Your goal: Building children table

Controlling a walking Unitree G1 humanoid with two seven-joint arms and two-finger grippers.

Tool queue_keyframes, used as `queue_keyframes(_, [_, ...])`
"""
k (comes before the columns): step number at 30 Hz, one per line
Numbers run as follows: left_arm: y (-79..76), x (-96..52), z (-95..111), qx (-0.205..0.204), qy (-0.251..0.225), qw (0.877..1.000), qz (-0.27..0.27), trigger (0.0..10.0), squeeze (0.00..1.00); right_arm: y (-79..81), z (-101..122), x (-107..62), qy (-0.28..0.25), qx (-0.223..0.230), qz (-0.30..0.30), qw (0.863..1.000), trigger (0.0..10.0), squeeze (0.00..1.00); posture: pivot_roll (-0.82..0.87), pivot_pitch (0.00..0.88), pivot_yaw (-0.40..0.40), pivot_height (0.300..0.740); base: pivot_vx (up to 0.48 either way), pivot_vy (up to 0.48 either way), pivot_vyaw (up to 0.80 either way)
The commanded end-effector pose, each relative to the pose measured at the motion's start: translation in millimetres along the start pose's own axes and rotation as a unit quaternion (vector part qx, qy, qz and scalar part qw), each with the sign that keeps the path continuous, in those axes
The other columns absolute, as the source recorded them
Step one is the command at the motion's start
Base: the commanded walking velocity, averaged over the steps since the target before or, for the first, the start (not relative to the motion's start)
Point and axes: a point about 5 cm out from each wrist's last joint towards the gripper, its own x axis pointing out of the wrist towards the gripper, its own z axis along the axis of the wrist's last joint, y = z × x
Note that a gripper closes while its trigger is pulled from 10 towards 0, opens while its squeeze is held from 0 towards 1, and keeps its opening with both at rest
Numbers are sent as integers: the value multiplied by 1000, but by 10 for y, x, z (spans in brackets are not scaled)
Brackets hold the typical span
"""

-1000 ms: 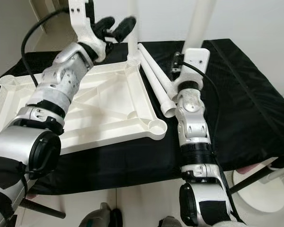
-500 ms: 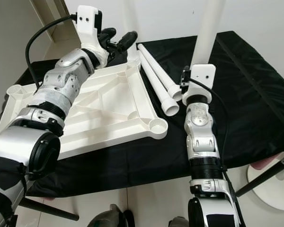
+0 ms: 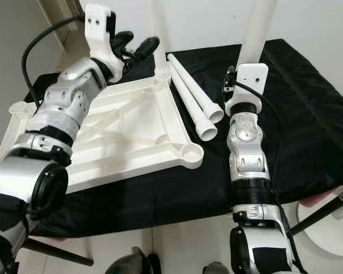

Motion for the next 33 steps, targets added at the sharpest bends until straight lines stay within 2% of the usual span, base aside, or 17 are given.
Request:
queue_keyframes(1, [-16,-46,-88,0,7,1000,-28,10000,0,107,47,18,-11,18,13,1000,10000,0,64,0,44,740,0,0,0])
queue_keyframes(2, [-4,-85,-170,12,16,999,-27,10000,0,152,54,16,-13,13,19,1000,10000,0,64,0,44,740,0,0,0])
queue_keyframes(4, [19,-116,-207,29,12,999,-15,10000,0,178,72,5,-21,12,25,999,10000,0,70,0,29,740,0,0,0])
queue_keyframes(8, [40,-146,-280,36,20,999,-12,10000,0,185,64,-29,-22,8,34,999,10000,0,75,0,-1,740,0,0,0])
queue_keyframes(11, [36,-149,-342,11,32,999,-20,10000,0,160,6,-73,-12,12,32,999,10000,0,66,0,-13,740,0,0,0])
queue_keyframes(13, [2,-140,-370,12,35,999,-28,10000,0,138,-37,-104,-4,16,30,999,10000,0,62,0,-19,740,0,0,0])
queue_keyframes(16, [-56,-130,-398,35,34,998,-36,10000,0,101,-90,-147,2,19,24,1000,10000,0,62,0,-16,740,0,0,0])
queue_keyframes(19, [-106,-151,-431,26,35,998,-51,10000,0,74,-114,-211,-1,20,16,1000,10000,0,68,0,26,740,0,0,0])
queue_keyframes(22, [-118,-163,-443,25,37,998,-54,10000,0,72,-118,-234,-4,20,16,1000,10000,0,68,0,26,740,0,0,0])
queue_keyframes(23, [-114,-195,-491,38,45,997,-54,10000,0,74,-135,-267,-1,22,13,1000,10000,0,57,0,55,740,0,0,0])
queue_keyframes(26, [-111,-224,-536,41,49,997,-50,10000,0,83,-158,-308,2,18,13,1000,10000,0,55,0,58,740,0,0,0])
queue_keyframes(28, [-108,-256,-616,54,53,997,-33,10000,0,121,-222,-398,16,24,14,999,10000,0,47,0,62,740,0,0,0])
queue_keyframes(33, [-89,-284,-717,27,58,998,-3,10000,0,139,-216,-457,14,29,-1,999,10000,0,-3,0,81,740,0,0,0])
